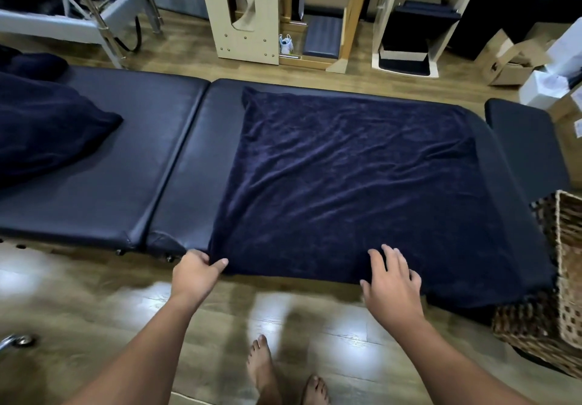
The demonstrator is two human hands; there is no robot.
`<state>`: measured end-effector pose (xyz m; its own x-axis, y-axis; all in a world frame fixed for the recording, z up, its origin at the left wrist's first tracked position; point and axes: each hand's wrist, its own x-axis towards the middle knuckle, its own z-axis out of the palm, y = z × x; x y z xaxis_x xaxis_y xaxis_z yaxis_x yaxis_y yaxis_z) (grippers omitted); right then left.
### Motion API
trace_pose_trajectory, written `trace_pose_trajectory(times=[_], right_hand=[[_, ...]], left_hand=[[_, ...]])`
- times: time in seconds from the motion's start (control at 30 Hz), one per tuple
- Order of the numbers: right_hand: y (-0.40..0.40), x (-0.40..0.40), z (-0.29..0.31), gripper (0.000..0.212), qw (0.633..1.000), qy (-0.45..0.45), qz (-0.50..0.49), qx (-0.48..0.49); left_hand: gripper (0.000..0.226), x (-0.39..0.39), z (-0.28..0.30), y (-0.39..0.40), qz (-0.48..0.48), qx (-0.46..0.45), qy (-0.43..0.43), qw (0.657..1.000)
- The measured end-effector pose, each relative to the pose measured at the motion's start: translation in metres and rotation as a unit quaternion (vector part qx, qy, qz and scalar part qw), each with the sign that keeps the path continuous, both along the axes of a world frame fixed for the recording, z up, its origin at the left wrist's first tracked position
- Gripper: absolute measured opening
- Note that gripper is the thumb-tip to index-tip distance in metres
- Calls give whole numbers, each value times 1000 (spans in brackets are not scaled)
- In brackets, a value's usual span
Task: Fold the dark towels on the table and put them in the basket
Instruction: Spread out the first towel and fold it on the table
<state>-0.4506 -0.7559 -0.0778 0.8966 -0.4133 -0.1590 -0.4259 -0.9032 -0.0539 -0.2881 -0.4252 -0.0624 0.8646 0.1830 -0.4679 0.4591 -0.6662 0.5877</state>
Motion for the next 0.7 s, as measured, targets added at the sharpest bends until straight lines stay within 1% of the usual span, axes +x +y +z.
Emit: trace_pose_trajectory(times=[0.1, 0.17, 0.2, 0.27, 0.3, 0.37, 0.4, 0.43, 0.5, 0.57, 0.6, 0.7], right_hand=[[-8, -4, 0, 58, 1000, -17, 3, -11], [-18, -7, 1, 50, 1000, -15, 3, -20], [-23, -9, 2, 48, 1000, -14, -1, -24], [-36, -15, 3, 46, 999, -9, -27, -34], [-42, -19, 3, 49, 998, -8, -44, -39], [-52, -26, 4, 59, 996, -10, -81, -40], [-57, -28, 5, 63, 994, -9, -105, -37], [-62, -30, 7, 65, 990, -8, -134, -34], [-75, -34, 9, 62, 983, -9, -179, -32], [-89, -37, 10, 55, 982, 2, -181, -53], [-95, -38, 11, 52, 983, 8, -169, -67], [-108, -39, 13, 38, 989, 19, -118, -85]], left_hand=[[22, 3, -5, 0, 10, -3, -12, 1000], [29, 6, 0, 1, -10, 54, -7, 998], [26, 6, 4, -1, -25, 92, -10, 995], [12, 3, 10, -8, -68, 170, -40, 982], [10, -1, 13, -14, -98, 206, -77, 970], [23, -11, 9, -29, -187, 242, -164, 938], [30, -17, 8, -37, -252, 252, -184, 916], [38, -22, 5, -45, -317, 271, -194, 888], [52, -29, -2, -56, -399, 309, -179, 845], [58, -30, -8, -61, -425, 347, -174, 818], [57, -30, -10, -63, -429, 364, -178, 807], [38, -23, -15, -65, -442, 389, -215, 779]])
